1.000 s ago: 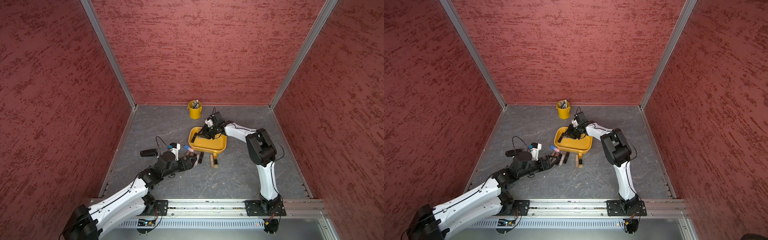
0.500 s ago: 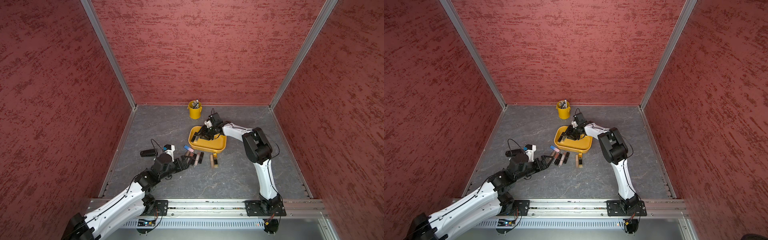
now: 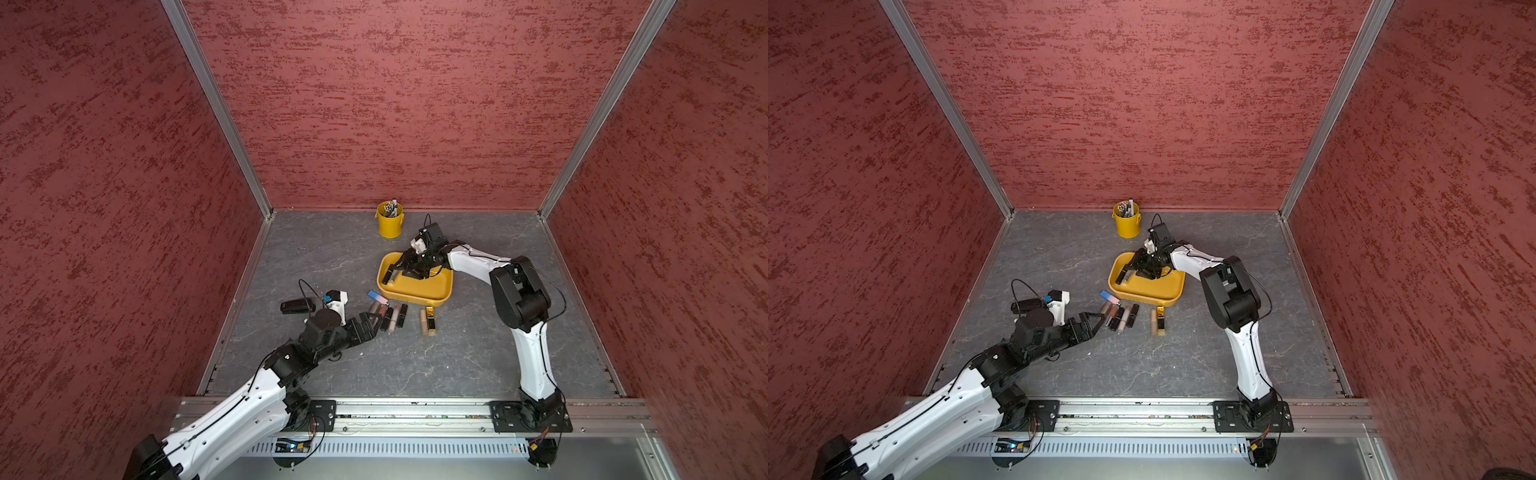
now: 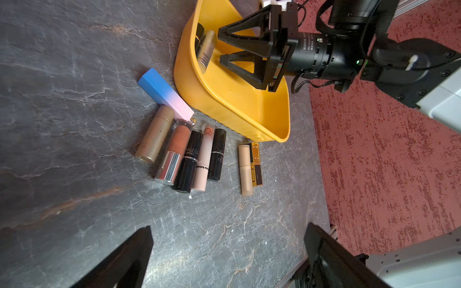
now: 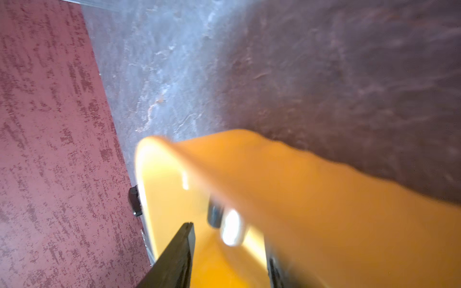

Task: Put the lipstick into the storage box
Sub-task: Place the lipstick in the storage box, then pick up the lipstick at the center of the board.

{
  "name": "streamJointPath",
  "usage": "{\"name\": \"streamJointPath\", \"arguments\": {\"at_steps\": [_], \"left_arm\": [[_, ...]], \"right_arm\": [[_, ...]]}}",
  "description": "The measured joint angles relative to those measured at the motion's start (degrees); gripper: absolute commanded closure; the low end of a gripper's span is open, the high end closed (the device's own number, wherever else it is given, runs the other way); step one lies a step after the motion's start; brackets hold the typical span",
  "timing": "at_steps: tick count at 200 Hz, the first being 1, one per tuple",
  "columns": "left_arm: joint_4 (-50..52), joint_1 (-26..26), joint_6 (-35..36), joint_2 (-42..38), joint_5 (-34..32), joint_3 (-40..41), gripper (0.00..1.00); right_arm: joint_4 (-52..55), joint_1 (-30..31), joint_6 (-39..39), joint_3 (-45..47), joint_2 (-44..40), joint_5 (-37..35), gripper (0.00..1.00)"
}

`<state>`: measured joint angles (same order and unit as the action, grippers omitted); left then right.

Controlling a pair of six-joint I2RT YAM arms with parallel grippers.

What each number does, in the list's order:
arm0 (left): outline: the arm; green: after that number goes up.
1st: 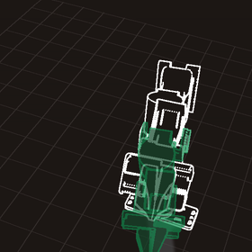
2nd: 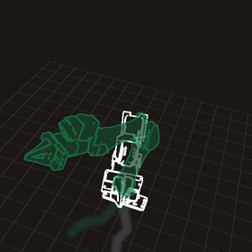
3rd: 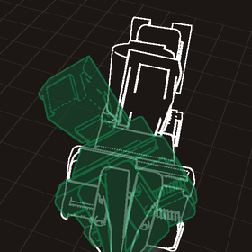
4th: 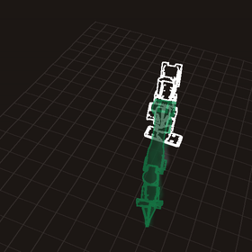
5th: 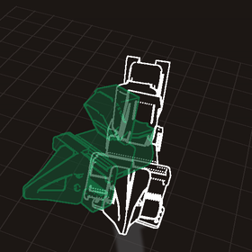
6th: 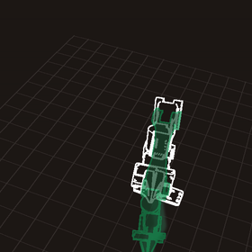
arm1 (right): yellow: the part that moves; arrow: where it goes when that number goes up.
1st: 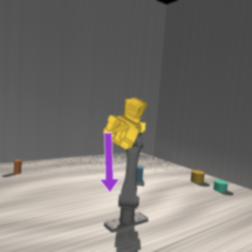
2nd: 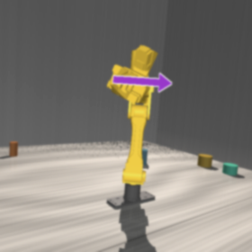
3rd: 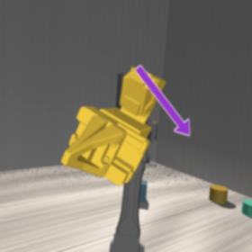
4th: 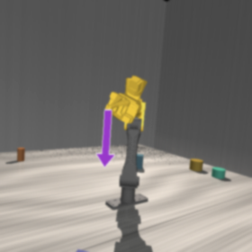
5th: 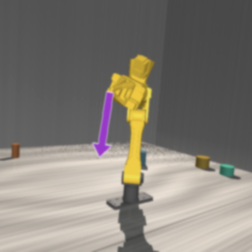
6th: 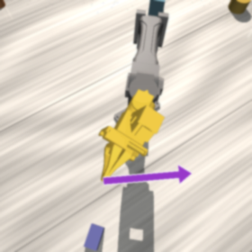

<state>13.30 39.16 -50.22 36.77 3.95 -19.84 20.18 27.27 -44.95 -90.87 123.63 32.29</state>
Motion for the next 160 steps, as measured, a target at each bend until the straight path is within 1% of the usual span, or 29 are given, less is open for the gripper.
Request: {"name": "streamJointPath", "arguments": {"at_steps": [37,85,107,135,160], "left_arm": [[0.6,0.0,0.9,-1.6,0.0,0.0,0.0],[-1.4,0.0,3.2,-0.1,1.8,0.0,0.0],[-4.0,0.0,5.2,3.6,3.5,-0.4,0.0],[-6.2,0.2,7.5,10.9,5.0,-3.3,0.0],[-10.1,1.6,8.3,15.8,5.2,-5.0,0.0]], "right_arm": [[1.1,0.0,2.2,3.6,-8.9,-1.6,0.49],[3.2,0.0,4.5,11.6,-18.5,-3.6,0.48],[4.8,0.0,6.0,15.6,-23.6,-5.6,0.48],[7.8,0.0,8.5,20.2,-31.0,-8.5,0.47],[11.3,0.0,11.0,24.4,-37.5,-11.3,0.46]]}}
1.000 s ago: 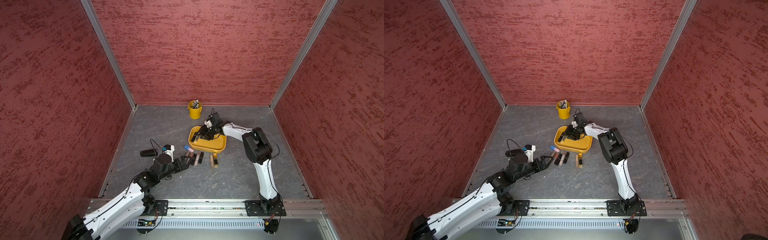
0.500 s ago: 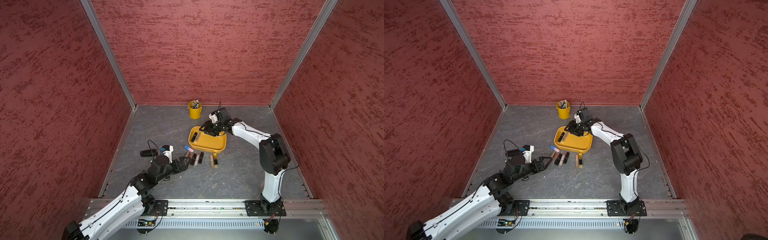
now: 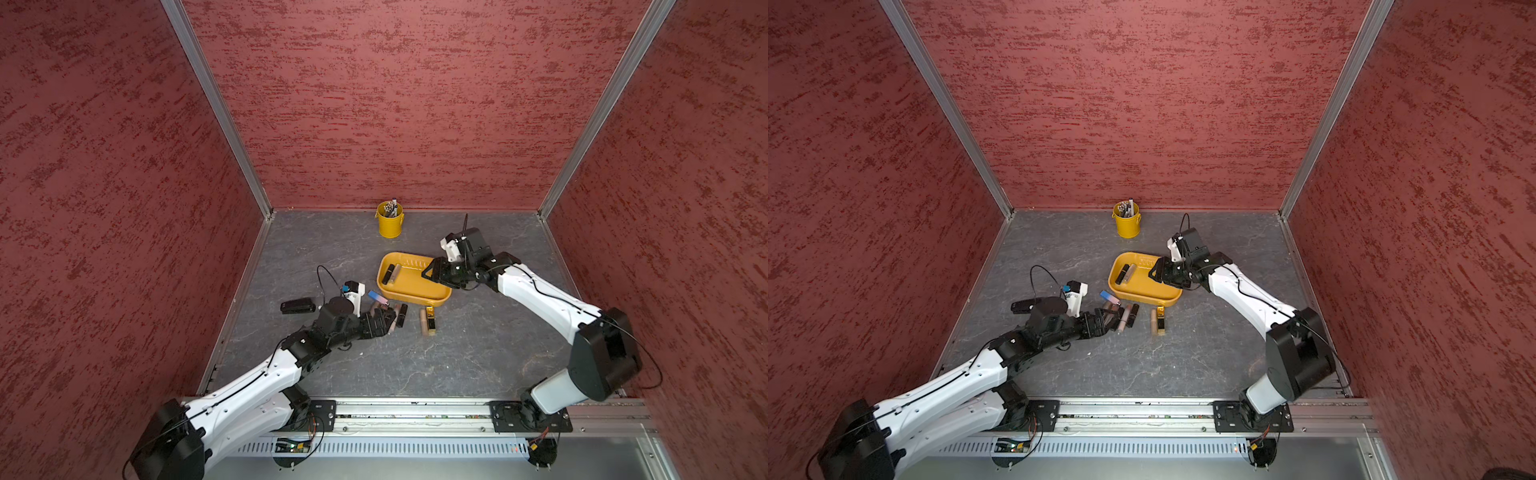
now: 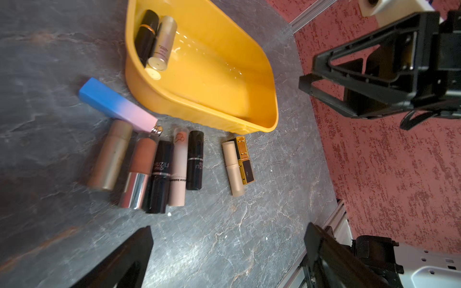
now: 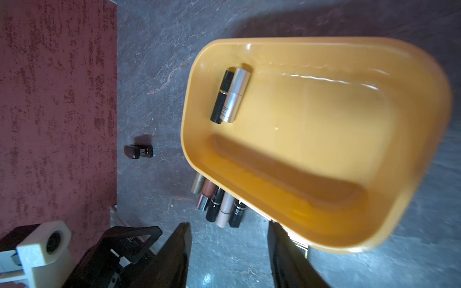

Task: Put the lipstick into the storage box
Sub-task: Pick up the lipstick at the center of the board.

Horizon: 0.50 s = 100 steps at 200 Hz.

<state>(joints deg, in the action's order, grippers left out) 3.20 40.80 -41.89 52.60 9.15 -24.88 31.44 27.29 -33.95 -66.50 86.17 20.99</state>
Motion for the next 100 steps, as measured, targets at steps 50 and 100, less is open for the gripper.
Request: {"name": "streamJointPath", "arguments": {"at_steps": [50,100], "left_arm": [[-4.2,2.6,0.4,5.5,-0.1,-1.0,0.0],[-6.1,3.6,0.3,5.6,-0.2,-1.0,0.0]], "right_arm": [[6.4,0.0,2.9,8.8,-10.5,-5.0,0.45],[8.8,1.8,3.3,16.4,-11.7,-8.8,0.45]]}}
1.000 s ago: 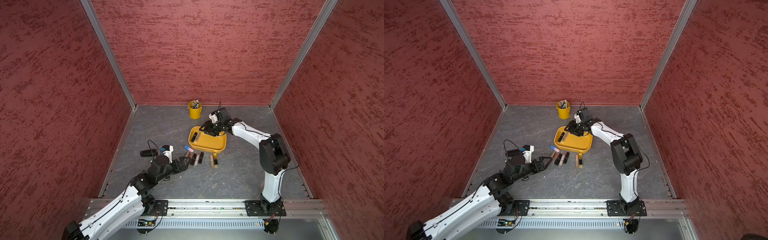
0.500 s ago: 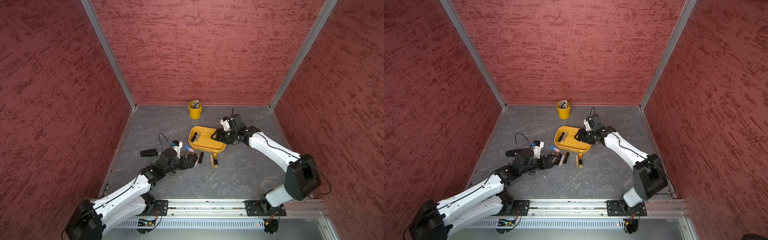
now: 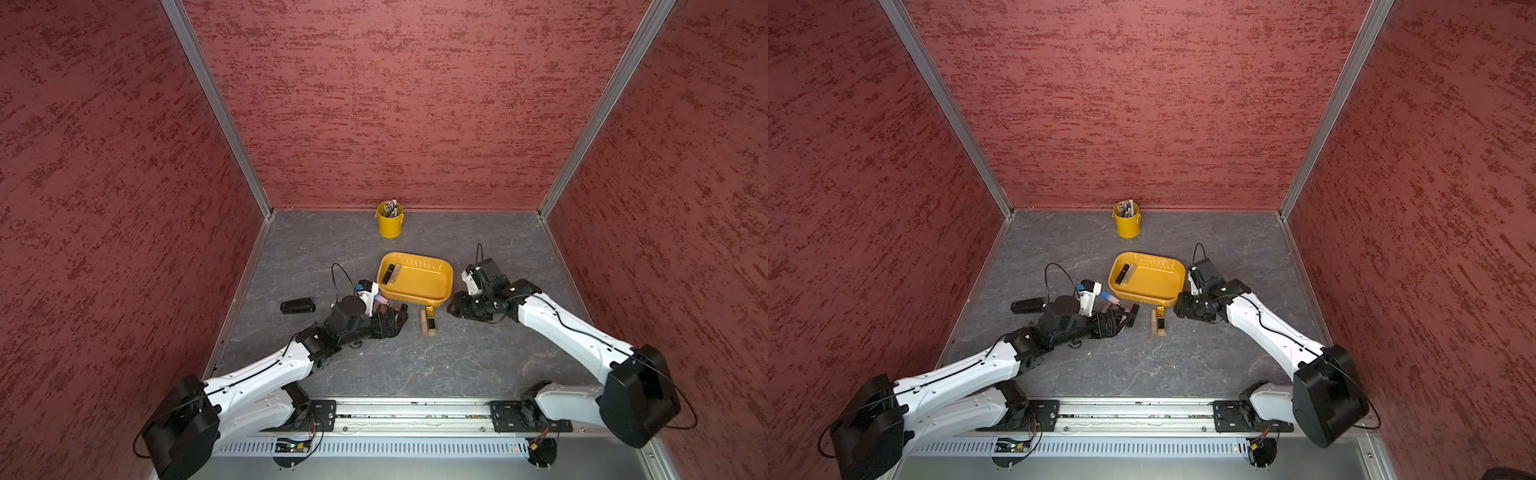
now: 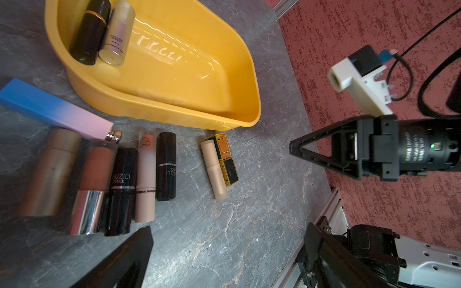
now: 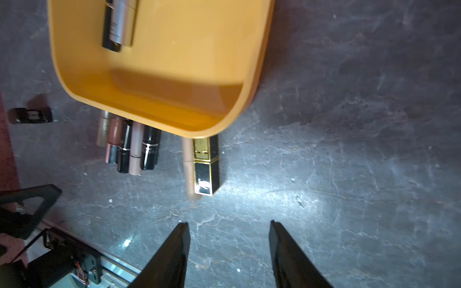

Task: Put the lipstick into the storage box
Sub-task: Pick up the lipstick at the center of the board.

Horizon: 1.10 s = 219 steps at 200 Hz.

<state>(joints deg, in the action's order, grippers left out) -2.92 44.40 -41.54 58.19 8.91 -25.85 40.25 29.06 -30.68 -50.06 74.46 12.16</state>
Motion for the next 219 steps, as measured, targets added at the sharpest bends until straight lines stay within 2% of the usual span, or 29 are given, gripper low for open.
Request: {"name": "streamJointPath", "arguments": {"at_steps": [97,219], "left_arm": [[-1.0,1.3,-1.7,0.4,-0.6,0.1,0.0],[1.2,1.3,-2.4,-5.7,-3.3,2.3,0.0]], "right_arm": [[-2.2,10.5,-2.1,-0.7,8.6,-3.6,0.45],[-2.8,13.6,-1.9,-7.2,19.4,-8.0,0.45]]}}
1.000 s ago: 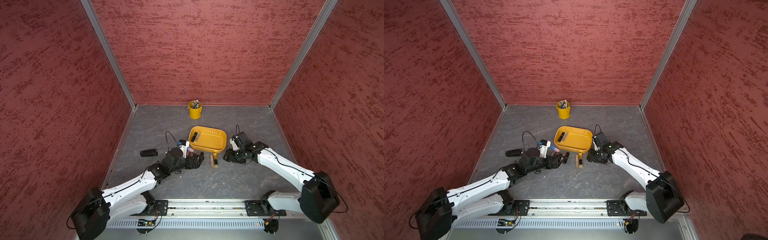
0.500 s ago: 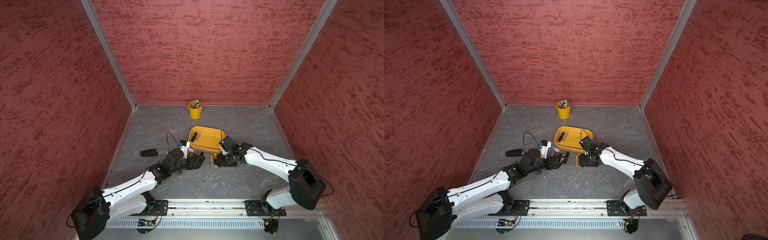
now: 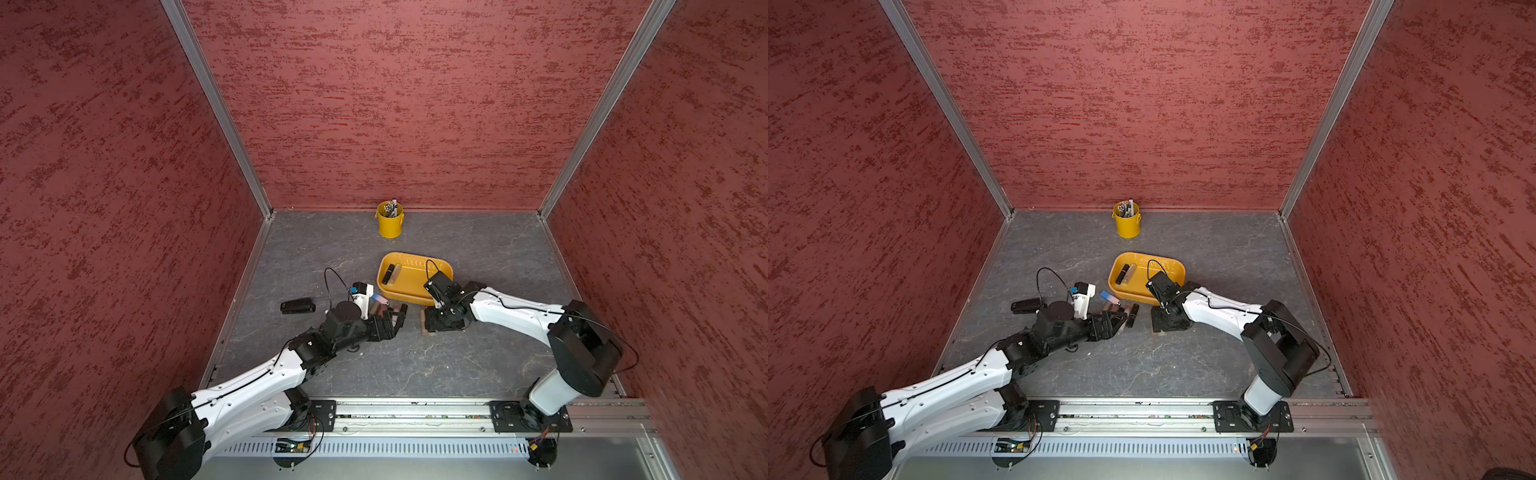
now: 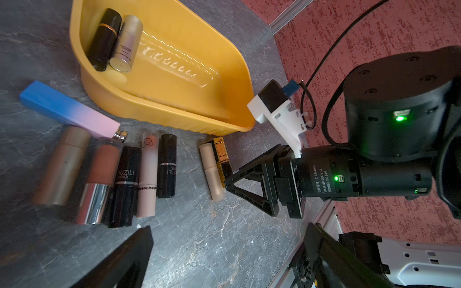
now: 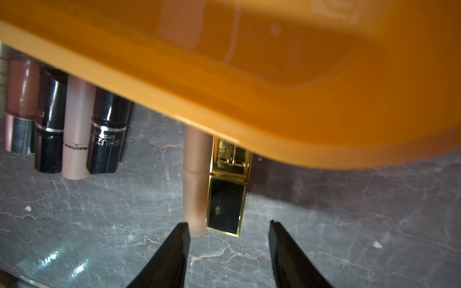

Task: Put the lipstick into the storage box
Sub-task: Pick up the lipstick at the center of the board.

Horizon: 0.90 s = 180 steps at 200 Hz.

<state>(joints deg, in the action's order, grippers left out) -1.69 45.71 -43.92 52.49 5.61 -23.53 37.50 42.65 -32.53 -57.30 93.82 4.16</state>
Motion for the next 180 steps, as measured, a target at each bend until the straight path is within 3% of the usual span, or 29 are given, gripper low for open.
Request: {"name": "streamJointPath", "arguments": {"at_steps": [180], "left_arm": [[1.2,0.0,-0.2,-1.9,-1.3,0.4,0.0]], "right_arm": [[1.7,0.3,0.4,-2.4,3.8,-4.4,0.57]]}}
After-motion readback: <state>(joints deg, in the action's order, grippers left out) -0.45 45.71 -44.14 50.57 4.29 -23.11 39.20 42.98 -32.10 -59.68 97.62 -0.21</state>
